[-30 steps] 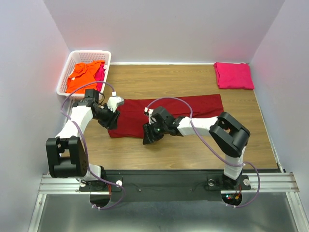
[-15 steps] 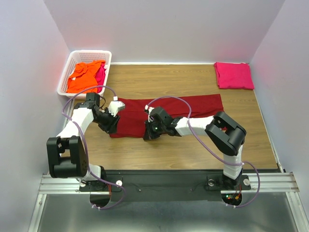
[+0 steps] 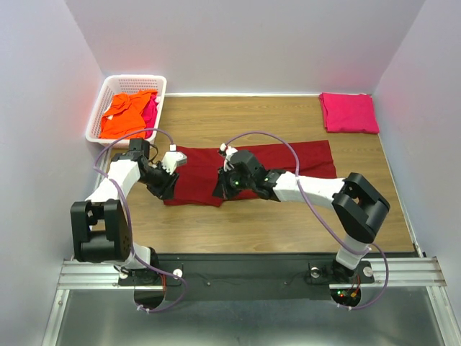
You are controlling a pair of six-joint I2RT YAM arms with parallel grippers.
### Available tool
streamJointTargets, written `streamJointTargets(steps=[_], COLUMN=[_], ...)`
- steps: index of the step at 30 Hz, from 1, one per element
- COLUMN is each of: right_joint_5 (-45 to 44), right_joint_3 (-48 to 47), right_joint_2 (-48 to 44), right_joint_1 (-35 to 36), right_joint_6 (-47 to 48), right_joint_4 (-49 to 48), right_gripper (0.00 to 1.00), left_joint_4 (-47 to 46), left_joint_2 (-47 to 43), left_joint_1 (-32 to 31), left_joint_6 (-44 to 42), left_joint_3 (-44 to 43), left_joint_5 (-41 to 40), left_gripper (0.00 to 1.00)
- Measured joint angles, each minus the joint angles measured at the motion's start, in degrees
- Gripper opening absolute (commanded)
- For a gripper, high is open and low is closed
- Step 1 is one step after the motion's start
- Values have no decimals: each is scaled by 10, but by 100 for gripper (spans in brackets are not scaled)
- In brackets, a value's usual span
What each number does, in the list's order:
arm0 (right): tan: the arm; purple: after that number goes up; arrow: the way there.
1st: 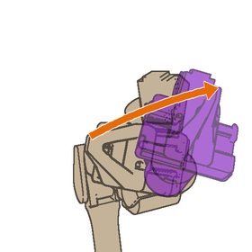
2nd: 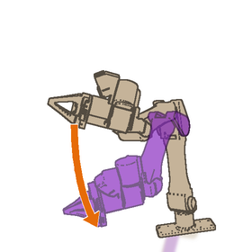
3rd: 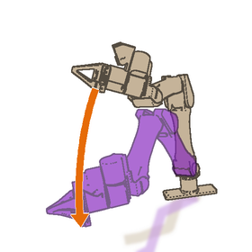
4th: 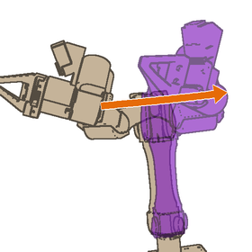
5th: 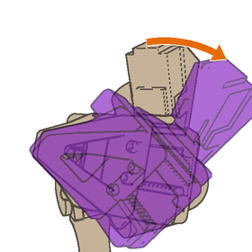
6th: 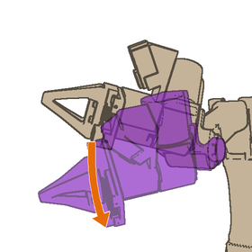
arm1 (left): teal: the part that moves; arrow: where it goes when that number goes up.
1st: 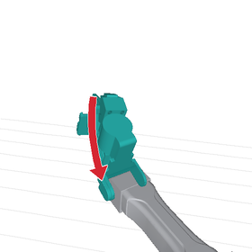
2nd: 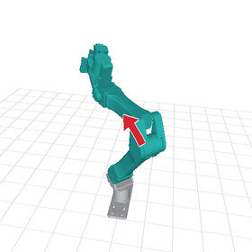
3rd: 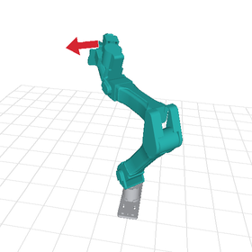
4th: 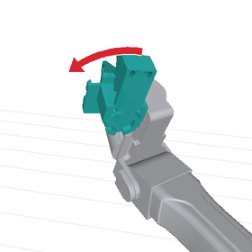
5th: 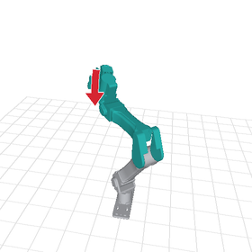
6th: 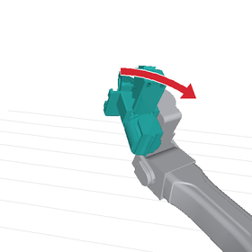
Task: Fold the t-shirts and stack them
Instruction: Fold the tshirt
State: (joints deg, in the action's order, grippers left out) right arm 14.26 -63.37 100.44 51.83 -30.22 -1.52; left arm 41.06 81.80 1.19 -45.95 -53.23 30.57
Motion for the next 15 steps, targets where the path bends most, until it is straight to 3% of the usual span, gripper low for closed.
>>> streamJointTargets(steps=[5,7,10,15], right_joint_5=[-11,-10,-8,-8], right_joint_3=[0,0,0,1], right_joint_2=[-7,-7,-5,16], right_joint_1=[0,0,0,0], right_joint_6=[2,5,5,-3], right_joint_4=[1,1,5,12], right_gripper=[1,11,36,41], left_joint_4=[0,0,0,-1], left_joint_2=[8,15,27,47], left_joint_1=[0,0,0,0], left_joint_6=[1,0,1,4], left_joint_3=[0,-1,-1,-2], left_joint_5=[0,0,-5,-9], left_gripper=[49,49,49,47])
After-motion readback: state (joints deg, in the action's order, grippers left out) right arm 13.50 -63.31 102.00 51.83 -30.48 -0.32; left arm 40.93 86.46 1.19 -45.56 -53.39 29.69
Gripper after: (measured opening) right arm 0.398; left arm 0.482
